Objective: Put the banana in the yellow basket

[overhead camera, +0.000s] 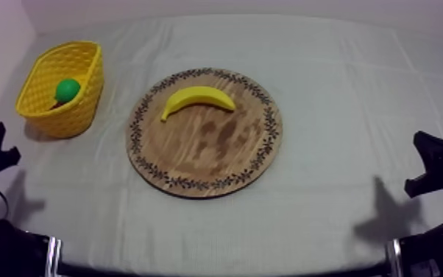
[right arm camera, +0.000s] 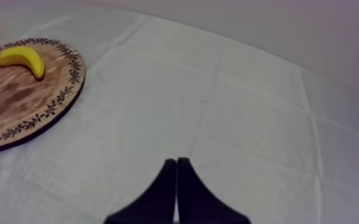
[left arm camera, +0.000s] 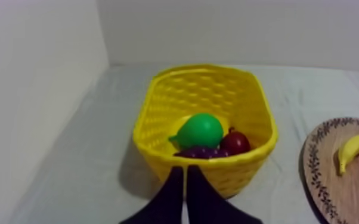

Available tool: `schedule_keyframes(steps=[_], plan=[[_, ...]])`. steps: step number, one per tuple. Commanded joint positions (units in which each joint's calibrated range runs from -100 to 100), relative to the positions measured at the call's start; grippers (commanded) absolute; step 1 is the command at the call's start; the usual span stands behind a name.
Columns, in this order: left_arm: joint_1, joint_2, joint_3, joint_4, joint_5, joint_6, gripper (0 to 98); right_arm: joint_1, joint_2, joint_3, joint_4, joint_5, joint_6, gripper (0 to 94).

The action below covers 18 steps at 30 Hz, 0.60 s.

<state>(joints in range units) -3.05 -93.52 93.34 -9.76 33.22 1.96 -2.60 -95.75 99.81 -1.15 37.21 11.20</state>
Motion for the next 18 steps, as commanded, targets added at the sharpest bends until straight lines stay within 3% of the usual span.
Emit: schedule_keyframes(steps=[1, 5, 11, 18], plan=[[0.2, 4.3, -4.6, -2.33, 0.2, 1.9, 0.0, 0.0, 0.0, 0.0, 0.0, 0.0, 0.0, 0.3], [0.8, 12.3, -15.5, -3.46, 3.6, 3.2, 0.0, 0.0, 0.0, 0.0, 0.0, 0.0, 0.0, 0.3], [2.0, 25.0, -34.5, -3.05, 10.1, 3.4, 0.0, 0.0, 0.0, 0.0, 0.0, 0.0, 0.0, 0.3], [4.6, 39.2, -52.7, -2.85, 17.6, 0.9, 0.0, 0.0, 0.0, 0.0, 0.0, 0.0, 0.0, 0.3]])
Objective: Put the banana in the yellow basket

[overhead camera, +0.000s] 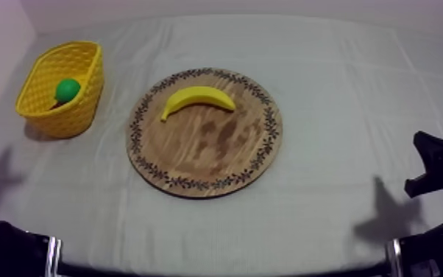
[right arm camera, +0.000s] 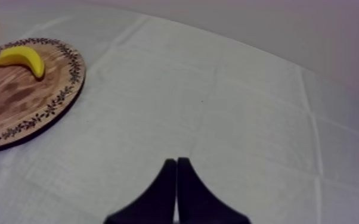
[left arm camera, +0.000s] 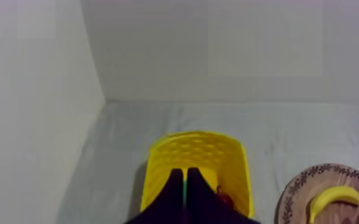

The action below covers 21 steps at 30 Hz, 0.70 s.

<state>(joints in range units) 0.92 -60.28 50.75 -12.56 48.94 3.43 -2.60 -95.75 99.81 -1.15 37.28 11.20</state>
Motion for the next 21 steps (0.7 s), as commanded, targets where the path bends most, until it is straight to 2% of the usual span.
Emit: schedule_keyframes(steps=[1, 9, 16, 21], plan=[[1.2, 7.8, -12.4, -0.09, 3.2, -1.0, 0.0, 0.0, 0.0, 0.0, 0.0, 0.0, 0.0, 0.3], [5.8, 20.3, -29.9, 0.21, 12.9, -2.3, 0.0, 0.0, 0.0, 0.0, 0.0, 0.0, 0.0, 0.3], [7.2, 28.1, -40.5, 3.72, 17.0, -3.2, 0.0, 0.0, 0.0, 0.0, 0.0, 0.0, 0.0, 0.3], [8.6, 32.4, -44.9, 4.77, 19.8, -3.5, 0.0, 0.0, 0.0, 0.0, 0.0, 0.0, 0.0, 0.3]])
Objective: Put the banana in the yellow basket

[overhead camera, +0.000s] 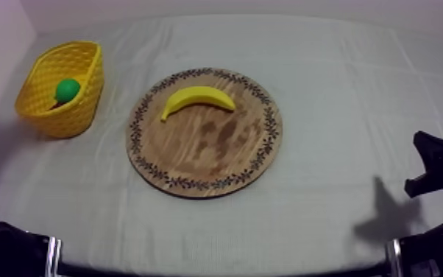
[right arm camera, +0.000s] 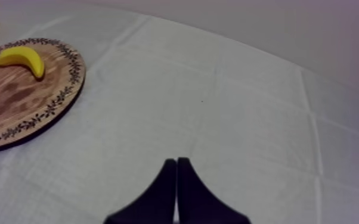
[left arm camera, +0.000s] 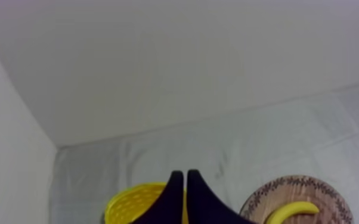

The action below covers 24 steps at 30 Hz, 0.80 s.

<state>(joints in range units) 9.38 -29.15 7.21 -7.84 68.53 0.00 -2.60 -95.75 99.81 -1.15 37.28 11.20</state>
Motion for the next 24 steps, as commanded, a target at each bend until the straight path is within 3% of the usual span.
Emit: schedule_keyframes(steps=[1, 16, 24], plan=[[0.4, 2.0, -1.7, 0.21, 0.5, -0.3, 0.0, 0.0, 0.0, 0.0, 0.0, 0.0, 0.0, 0.3], [6.9, 15.9, -7.3, 0.82, 1.5, -2.6, 0.0, 0.0, 0.0, 0.0, 0.0, 0.0, 0.0, 0.3], [10.2, 23.6, -8.8, 0.60, 2.9, -5.9, 0.0, 0.0, 0.0, 0.0, 0.0, 0.0, 0.0, 0.3]])
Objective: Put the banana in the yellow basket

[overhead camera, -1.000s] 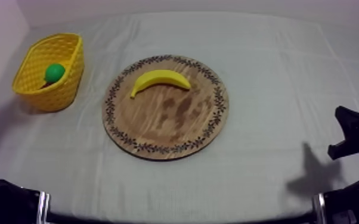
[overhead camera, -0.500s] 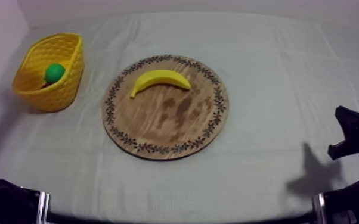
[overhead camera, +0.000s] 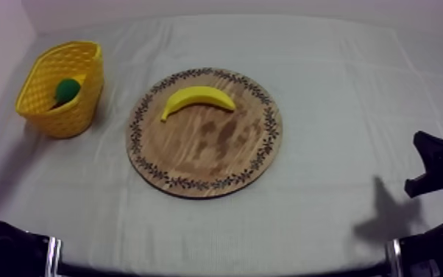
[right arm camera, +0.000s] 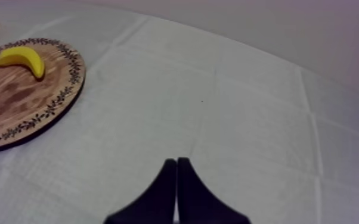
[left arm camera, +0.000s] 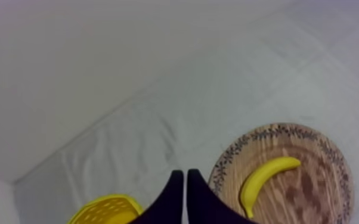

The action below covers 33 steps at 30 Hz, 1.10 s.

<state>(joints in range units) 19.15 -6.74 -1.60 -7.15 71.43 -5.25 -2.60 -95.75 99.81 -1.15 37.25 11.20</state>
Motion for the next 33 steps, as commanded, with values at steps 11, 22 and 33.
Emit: schedule_keyframes(steps=[11, 22, 33], plan=[[3.5, 7.2, 1.8, -0.34, -4.0, -4.9, 0.0, 0.0, 0.0, 0.0, 0.0, 0.0, 0.0, 0.3], [5.1, 9.4, 4.8, 0.18, -8.8, -10.5, 0.0, 0.0, 0.0, 0.0, 0.0, 0.0, 0.0, 0.3], [5.5, 10.5, 5.0, -0.07, -6.6, -12.1, 9.5, 0.0, 0.0, 0.0, 0.0, 0.0, 0.0, 0.3]])
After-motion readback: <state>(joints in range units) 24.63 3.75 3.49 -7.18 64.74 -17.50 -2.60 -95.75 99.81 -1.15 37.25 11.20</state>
